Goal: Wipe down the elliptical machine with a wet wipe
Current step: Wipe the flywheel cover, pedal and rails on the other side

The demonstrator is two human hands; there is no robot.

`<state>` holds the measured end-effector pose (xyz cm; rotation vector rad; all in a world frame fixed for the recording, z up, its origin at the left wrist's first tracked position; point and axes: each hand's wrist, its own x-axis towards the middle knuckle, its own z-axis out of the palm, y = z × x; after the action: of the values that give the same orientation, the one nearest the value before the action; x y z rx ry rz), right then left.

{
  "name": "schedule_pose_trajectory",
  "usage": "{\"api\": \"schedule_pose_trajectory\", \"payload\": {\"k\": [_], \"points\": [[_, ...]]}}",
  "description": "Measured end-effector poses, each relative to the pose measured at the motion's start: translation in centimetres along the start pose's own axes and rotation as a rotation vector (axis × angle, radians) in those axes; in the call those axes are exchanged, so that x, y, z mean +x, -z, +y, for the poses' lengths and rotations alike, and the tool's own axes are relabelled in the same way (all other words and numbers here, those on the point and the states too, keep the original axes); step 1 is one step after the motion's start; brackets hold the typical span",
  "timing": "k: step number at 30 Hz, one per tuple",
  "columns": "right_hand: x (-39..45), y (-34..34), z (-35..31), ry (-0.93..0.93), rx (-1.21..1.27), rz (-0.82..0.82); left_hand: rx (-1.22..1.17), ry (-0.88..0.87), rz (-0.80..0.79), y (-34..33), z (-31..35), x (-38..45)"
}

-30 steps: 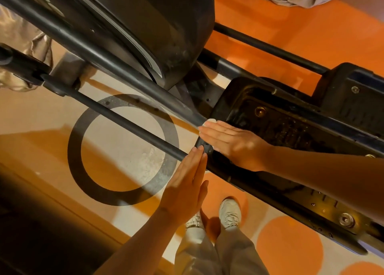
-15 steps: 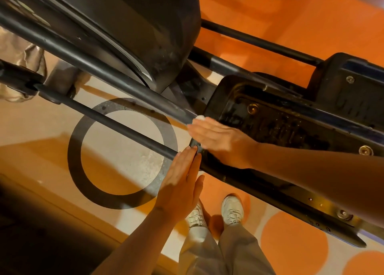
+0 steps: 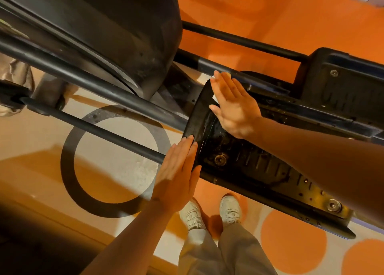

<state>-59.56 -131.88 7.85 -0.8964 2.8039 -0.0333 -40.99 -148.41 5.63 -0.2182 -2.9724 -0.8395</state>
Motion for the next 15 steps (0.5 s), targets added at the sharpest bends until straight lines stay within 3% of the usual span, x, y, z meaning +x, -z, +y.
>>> {"api": "schedule_pose_trajectory", "payload": {"k": [7, 15], "points": [[-5.5, 0.3, 3.6, -0.177, -0.205, -0.068, -0.032, 0.056, -0.103, -0.4, 0.7, 4.0], [-3.1, 1.2, 2.1, -0.179, -0.066, -0.084, 0.005, 0.07, -0.101, -1.2, 0.9, 5.3]]}}
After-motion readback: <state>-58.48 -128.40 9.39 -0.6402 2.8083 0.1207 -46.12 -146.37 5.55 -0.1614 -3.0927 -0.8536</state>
